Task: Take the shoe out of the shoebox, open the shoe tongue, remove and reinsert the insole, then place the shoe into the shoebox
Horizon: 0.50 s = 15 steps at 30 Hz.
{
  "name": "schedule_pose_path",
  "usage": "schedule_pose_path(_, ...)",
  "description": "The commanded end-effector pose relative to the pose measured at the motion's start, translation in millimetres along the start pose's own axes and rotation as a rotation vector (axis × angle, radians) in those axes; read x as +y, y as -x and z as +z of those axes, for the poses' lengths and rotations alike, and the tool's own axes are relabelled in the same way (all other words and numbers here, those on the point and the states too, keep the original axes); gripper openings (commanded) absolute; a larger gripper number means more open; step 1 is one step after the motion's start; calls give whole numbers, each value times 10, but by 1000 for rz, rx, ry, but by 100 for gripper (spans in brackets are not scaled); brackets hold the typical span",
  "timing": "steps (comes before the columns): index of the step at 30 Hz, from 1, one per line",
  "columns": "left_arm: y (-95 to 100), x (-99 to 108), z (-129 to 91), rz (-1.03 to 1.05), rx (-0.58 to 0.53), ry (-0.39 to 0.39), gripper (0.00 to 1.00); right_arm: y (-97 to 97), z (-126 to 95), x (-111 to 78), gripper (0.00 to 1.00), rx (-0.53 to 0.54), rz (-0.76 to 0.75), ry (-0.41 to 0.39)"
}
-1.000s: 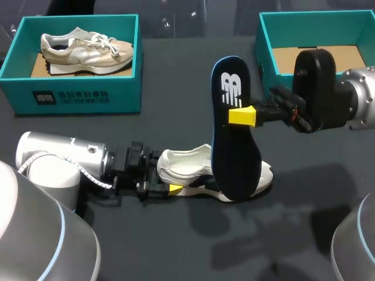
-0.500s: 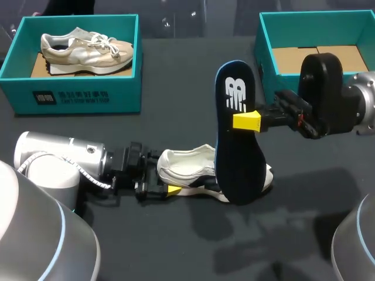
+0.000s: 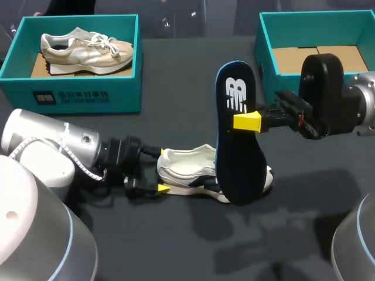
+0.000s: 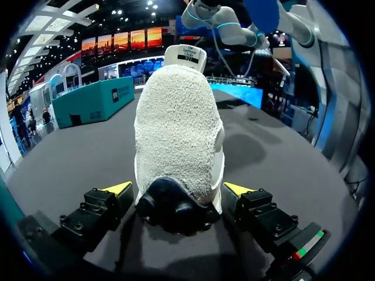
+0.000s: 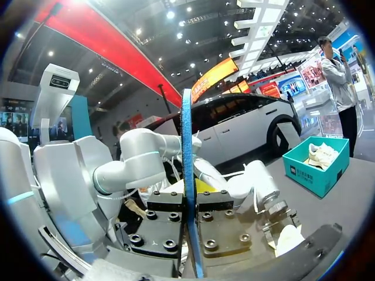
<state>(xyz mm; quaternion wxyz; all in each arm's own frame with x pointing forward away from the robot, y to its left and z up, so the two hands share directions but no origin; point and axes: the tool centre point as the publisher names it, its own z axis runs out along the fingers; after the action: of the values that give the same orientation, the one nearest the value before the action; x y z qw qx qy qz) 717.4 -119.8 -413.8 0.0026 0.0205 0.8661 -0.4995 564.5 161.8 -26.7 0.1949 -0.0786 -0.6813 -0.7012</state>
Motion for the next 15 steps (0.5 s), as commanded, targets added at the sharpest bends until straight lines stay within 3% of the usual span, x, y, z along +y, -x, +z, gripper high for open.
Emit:
schedule_pose_path(1, -23, -62, -45, -2, 0, 51, 100, -9, 8, -10, 0, -3, 1, 1)
schedule_pose_path(9, -24, -52, -102, -5, -5, 62, 100, -9, 8, -10, 0, -3, 1, 1)
schedule_pose_path(13, 14, -84, -311, -15, -26, 161, 100, -9, 8, -10, 0, -3, 1, 1)
schedule_pose_path(14, 16, -111, -365, -22, -16, 203, 100, -9, 8, -10, 0, -3, 1, 1)
schedule_pose_path(15, 29, -147, -399, -31, -9, 297, 100, -9, 8, -10, 0, -3, 1, 1)
